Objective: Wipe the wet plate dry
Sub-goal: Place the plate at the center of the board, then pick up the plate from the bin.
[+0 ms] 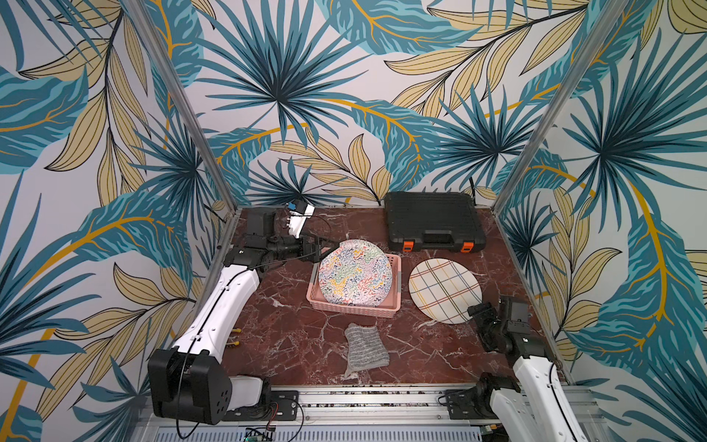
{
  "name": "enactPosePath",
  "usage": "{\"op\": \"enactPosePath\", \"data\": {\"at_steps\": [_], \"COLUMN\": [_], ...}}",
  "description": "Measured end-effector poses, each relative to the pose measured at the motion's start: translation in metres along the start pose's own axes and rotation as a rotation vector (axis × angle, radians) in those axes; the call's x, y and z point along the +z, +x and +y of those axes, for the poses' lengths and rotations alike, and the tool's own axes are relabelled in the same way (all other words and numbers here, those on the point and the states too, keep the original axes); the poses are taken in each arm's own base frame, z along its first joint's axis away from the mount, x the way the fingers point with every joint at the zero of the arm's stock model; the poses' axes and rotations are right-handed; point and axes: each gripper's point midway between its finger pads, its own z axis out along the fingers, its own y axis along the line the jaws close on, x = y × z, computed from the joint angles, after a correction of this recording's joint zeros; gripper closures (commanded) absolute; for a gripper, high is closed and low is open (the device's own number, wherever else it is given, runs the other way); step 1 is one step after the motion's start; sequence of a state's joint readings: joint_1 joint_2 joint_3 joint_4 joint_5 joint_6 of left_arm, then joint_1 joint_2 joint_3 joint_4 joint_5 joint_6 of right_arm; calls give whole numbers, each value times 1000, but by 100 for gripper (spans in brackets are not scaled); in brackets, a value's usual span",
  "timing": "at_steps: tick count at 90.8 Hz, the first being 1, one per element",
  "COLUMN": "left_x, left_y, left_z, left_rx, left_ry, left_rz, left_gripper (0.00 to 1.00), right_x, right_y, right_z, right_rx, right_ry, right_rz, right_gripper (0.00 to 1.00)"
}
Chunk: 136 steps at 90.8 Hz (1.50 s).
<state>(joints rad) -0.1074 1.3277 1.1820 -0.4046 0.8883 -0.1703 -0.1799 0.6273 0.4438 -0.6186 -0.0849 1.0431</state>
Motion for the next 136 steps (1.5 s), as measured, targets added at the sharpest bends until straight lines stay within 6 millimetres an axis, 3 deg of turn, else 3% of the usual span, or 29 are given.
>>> {"op": "enactPosePath", "data": {"at_steps": [14, 23, 46, 55, 61, 76, 88, 126, 136], "left_x": [0, -1, -8, -9, -10, -11, -12, -9, -9], "left_y": [-1, -1, -4, -1, 1, 3, 6, 9, 9], "left_z": [5, 8, 13, 19, 22, 28, 31, 37, 37], "left_rx": [14, 27, 87, 102, 108, 115, 111, 98, 98], "left_ry": [-32, -52, -113, -151, -167, -197, -216, -228, -228], "left_rz": [-5, -9, -20, -9, -2, 7, 16, 31, 31], "left_gripper": [0, 0, 0, 0, 0, 0, 0, 0, 0], "right_x": [-19, -22, -8, 8, 22, 64, 86, 118, 122], "right_y": [9, 28, 134, 167, 179, 181, 180, 189, 193], "right_z": [40, 78, 206, 243, 256, 268, 260, 240, 241], "right_rx": [-83, -238, -799, -973, -1052, -1162, -1207, -1251, -1256], "right_ry": [-155, -207, -355, -395, -402, -345, -297, -266, -287], "right_rz": [71, 173, 445, 475, 475, 442, 445, 515, 522], "right_gripper": [19, 18, 15, 15, 15, 18, 18, 14, 18]}}
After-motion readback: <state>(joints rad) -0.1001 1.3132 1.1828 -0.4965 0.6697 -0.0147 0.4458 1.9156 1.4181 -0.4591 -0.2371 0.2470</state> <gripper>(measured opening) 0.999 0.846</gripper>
